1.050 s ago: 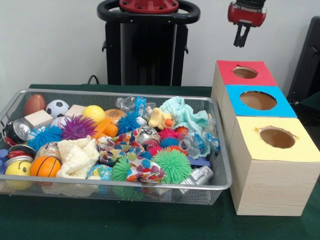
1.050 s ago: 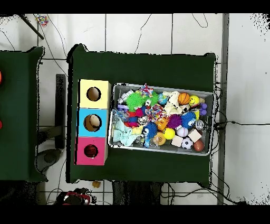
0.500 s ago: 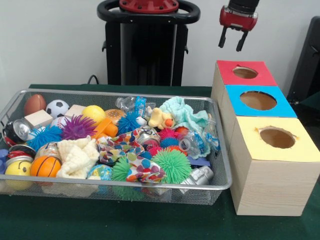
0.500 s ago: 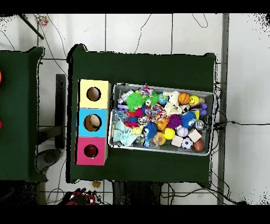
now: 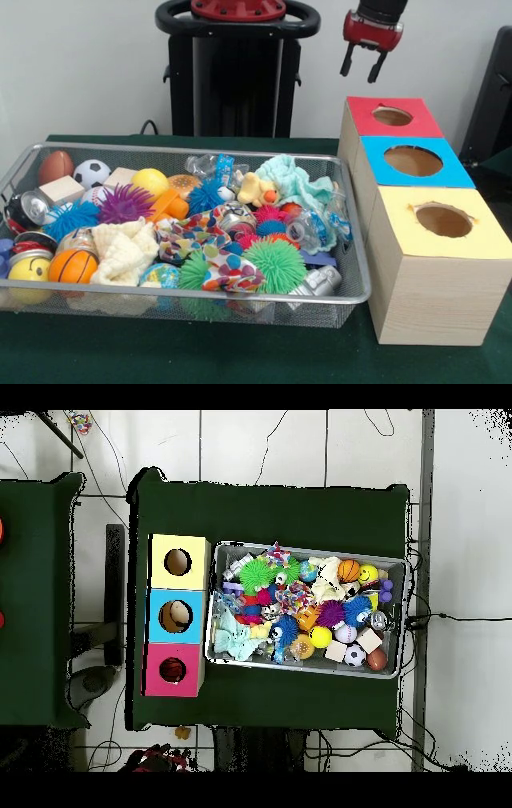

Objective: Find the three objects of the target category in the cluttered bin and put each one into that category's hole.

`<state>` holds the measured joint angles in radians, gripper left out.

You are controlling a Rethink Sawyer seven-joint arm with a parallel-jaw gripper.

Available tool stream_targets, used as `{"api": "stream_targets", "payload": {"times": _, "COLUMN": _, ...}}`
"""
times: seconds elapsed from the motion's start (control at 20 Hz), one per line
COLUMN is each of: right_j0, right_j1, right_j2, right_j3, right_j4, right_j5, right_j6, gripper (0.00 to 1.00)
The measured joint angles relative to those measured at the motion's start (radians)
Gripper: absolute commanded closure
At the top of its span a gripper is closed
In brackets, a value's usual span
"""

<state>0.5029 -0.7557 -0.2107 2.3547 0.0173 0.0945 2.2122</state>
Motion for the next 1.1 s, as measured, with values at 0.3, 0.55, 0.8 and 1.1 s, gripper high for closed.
{"api": "stream_targets", "payload": {"times": 0.3, "right_j0": 0.069, "right_j1": 0.067, "right_j2": -0.04, "right_j3": -0.03, "right_j4": 0.0, "right_j5": 0.001, "right_j6": 0.0, "gripper": 0.0}}
{"api": "stream_targets", "payload": {"times": 0.55, "right_j0": 0.11, "right_j1": 0.115, "right_j2": -0.063, "right_j3": -0.073, "right_j4": 0.0, "right_j5": 0.014, "right_j6": 0.0, "gripper": 0.0}}
{"api": "stream_targets", "payload": {"times": 0.8, "right_j0": 0.142, "right_j1": 0.156, "right_j2": -0.092, "right_j3": -0.14, "right_j4": 0.0, "right_j5": 0.064, "right_j6": 0.0, "gripper": 0.0}}
{"api": "stream_targets", "payload": {"times": 1.1, "right_j0": 0.156, "right_j1": 0.167, "right_j2": -0.101, "right_j3": -0.207, "right_j4": 0.0, "right_j5": 0.126, "right_j6": 0.0, "gripper": 0.0}}
